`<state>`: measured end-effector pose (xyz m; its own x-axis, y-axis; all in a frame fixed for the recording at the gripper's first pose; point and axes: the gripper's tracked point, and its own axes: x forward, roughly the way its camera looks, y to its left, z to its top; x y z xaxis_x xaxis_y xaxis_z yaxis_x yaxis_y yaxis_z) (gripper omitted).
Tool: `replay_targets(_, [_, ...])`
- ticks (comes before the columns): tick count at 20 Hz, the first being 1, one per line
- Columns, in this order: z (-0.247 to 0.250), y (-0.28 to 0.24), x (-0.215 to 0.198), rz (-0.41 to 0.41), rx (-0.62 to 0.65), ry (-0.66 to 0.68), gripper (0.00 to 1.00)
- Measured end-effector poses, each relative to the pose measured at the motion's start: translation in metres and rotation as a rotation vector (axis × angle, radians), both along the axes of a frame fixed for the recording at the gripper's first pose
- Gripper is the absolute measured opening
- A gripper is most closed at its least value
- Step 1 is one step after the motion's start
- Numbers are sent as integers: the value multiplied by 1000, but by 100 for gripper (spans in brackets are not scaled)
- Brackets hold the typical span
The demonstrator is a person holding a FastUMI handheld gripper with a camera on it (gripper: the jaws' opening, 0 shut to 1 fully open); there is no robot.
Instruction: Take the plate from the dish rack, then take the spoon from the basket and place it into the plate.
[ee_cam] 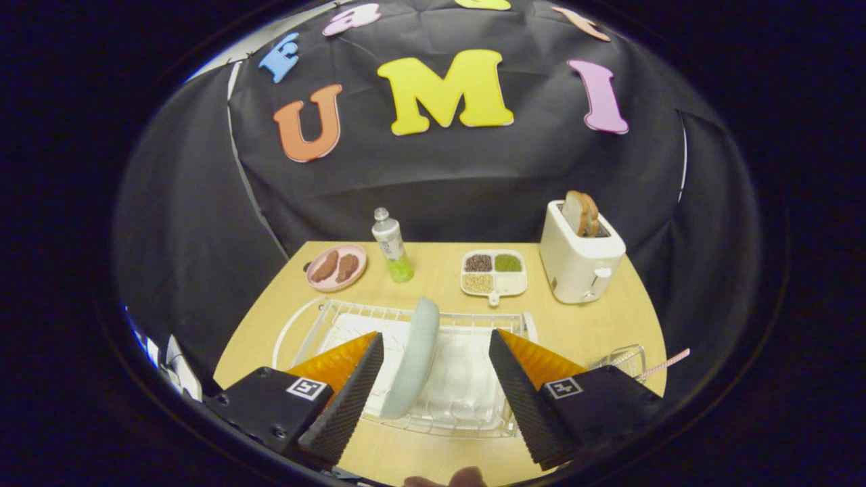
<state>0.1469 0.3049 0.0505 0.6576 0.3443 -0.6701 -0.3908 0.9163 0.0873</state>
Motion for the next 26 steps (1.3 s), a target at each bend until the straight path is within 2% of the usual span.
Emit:
replay_targets(5, [-48, 25, 13, -49, 16, 189, 100])
replay_targets(9, [-68, 40, 12, -82, 9, 255, 94])
replay_targets(10, [-71, 44, 11, -86, 10, 271, 85])
replay_targets(11, [-77, 46, 11, -93, -1, 284, 83])
replay_targets(12, [-81, 48, 10, -104, -9, 294, 75])
replay_targets(19, [-98, 54, 5, -201, -38, 358, 60])
replay_targets(22, [-97, 52, 6, -240, -88, 341, 43])
replay_targets(26, [-83, 43, 13, -273, -196, 264, 39])
